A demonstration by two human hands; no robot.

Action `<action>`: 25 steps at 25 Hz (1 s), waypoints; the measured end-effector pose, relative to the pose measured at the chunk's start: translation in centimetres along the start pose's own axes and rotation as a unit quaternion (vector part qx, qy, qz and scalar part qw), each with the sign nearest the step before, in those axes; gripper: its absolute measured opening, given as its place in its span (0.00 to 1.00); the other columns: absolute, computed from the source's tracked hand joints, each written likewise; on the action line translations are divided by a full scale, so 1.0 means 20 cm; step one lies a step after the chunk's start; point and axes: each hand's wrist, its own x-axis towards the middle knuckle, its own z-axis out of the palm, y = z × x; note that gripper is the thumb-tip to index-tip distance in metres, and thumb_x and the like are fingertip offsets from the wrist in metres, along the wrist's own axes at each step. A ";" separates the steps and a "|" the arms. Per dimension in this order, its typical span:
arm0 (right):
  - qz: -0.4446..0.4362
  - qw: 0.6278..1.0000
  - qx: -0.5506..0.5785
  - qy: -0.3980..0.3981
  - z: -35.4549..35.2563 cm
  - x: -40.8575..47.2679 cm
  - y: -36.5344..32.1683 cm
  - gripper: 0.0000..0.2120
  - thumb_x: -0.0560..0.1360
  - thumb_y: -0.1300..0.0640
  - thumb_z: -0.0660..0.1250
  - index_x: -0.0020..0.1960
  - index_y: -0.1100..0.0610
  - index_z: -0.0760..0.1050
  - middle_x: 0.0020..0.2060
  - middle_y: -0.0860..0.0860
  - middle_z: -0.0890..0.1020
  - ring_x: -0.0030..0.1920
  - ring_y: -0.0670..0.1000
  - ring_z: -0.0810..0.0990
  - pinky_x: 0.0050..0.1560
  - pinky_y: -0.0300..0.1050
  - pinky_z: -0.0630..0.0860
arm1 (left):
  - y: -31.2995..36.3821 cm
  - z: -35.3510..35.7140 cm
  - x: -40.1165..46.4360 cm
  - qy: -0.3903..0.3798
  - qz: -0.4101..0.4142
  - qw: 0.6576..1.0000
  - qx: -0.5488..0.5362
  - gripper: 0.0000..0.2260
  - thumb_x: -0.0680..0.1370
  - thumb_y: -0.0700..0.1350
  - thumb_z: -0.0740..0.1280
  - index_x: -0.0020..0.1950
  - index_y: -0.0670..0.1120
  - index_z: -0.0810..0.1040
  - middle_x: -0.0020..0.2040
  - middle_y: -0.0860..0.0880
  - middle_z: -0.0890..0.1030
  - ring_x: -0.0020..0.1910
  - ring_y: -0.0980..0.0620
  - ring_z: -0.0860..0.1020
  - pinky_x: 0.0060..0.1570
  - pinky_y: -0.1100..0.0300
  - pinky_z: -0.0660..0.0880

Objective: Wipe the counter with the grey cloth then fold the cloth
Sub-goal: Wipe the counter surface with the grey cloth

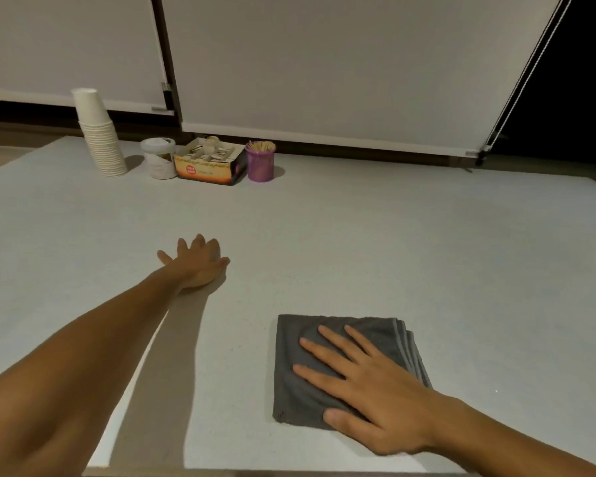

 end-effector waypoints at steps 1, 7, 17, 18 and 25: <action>-0.001 1.000 0.012 0.002 0.00 0.03 0.02 0.29 0.85 0.38 0.48 0.83 0.41 0.46 0.83 0.46 0.45 0.82 0.53 0.39 0.79 0.61 0.38 | 0.02 0.02 0.02 0.006 0.005 1.000 0.006 0.27 0.80 0.63 0.51 0.76 0.51 0.58 0.80 0.45 0.51 0.78 0.35 0.47 0.70 0.28 0.45; 0.048 0.998 0.021 0.027 -0.03 0.44 0.26 0.28 0.85 0.37 0.50 0.83 0.42 0.53 0.83 0.46 0.51 0.82 0.51 0.44 0.80 0.59 0.42 | 0.06 0.06 0.17 0.048 0.063 0.996 0.026 0.29 0.81 0.62 0.46 0.79 0.50 0.52 0.81 0.44 0.48 0.78 0.35 0.45 0.72 0.32 0.42; 0.248 0.967 0.050 0.036 0.04 1.55 0.74 0.31 0.83 0.35 0.45 0.83 0.44 0.55 0.83 0.51 0.54 0.81 0.58 0.50 0.78 0.65 0.45 | -0.12 0.14 0.31 0.099 0.064 0.992 0.036 0.30 0.79 0.64 0.40 0.80 0.54 0.48 0.81 0.47 0.47 0.79 0.40 0.44 0.74 0.34 0.42; 0.268 0.961 0.063 0.035 0.06 1.70 0.77 0.31 0.82 0.35 0.45 0.83 0.45 0.55 0.83 0.52 0.54 0.81 0.59 0.50 0.77 0.66 0.44 | -0.17 0.14 0.32 0.091 0.056 0.993 0.041 0.30 0.79 0.63 0.40 0.80 0.54 0.47 0.81 0.47 0.47 0.79 0.40 0.44 0.74 0.34 0.41; 0.492 0.868 0.055 0.040 -0.07 1.96 1.05 0.34 0.81 0.38 0.44 0.84 0.50 0.51 0.82 0.59 0.51 0.80 0.68 0.47 0.75 0.73 0.42 | 0.07 0.11 0.22 0.094 0.083 0.991 0.037 0.32 0.78 0.64 0.38 0.80 0.54 0.44 0.81 0.47 0.43 0.79 0.41 0.40 0.73 0.35 0.39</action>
